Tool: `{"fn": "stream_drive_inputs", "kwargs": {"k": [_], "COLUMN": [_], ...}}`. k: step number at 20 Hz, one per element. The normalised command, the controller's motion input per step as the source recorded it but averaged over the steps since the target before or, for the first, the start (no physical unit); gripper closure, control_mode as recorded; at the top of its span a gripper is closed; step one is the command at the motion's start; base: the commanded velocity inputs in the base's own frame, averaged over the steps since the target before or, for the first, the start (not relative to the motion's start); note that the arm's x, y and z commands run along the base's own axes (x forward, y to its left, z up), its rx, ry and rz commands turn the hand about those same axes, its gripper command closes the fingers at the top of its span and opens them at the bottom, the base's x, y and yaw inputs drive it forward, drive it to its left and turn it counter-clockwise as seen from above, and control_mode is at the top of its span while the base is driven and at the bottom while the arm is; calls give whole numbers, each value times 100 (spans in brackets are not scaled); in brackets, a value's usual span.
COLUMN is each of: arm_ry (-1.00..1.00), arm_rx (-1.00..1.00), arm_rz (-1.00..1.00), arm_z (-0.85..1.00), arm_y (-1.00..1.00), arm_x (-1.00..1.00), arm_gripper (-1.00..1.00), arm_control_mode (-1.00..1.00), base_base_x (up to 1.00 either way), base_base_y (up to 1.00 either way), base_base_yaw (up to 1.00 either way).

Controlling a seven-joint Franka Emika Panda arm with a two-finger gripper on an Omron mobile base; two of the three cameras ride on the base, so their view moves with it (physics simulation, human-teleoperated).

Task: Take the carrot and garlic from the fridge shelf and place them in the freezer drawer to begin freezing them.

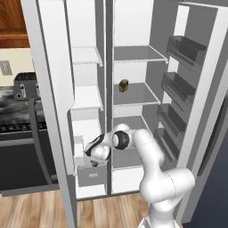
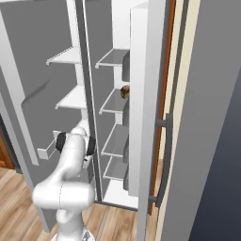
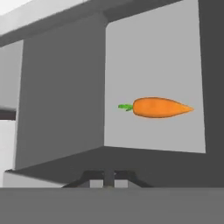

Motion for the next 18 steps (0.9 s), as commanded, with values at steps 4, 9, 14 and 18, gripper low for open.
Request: {"fn": "stream_drive_inputs", "kwargs": {"k": [4,9,14,18], "arm_ry": [-2,-8,0,1], "arm_rx": [8,0,0,0], "arm_rz": [0,0,-2,-2], "arm_z": [1,78,23,-19], "arm_y": [-32,-25,-6,3], "arm_x": [-100,-36,41,32], "arm_gripper": [100,100,100,100], "arm_control_mode": [-100,-100,-100,-100], "base_base_x": [0,0,0,0], "base_base_y": [0,0,0,0], "base_base_yaw": [0,0,0,0]}}
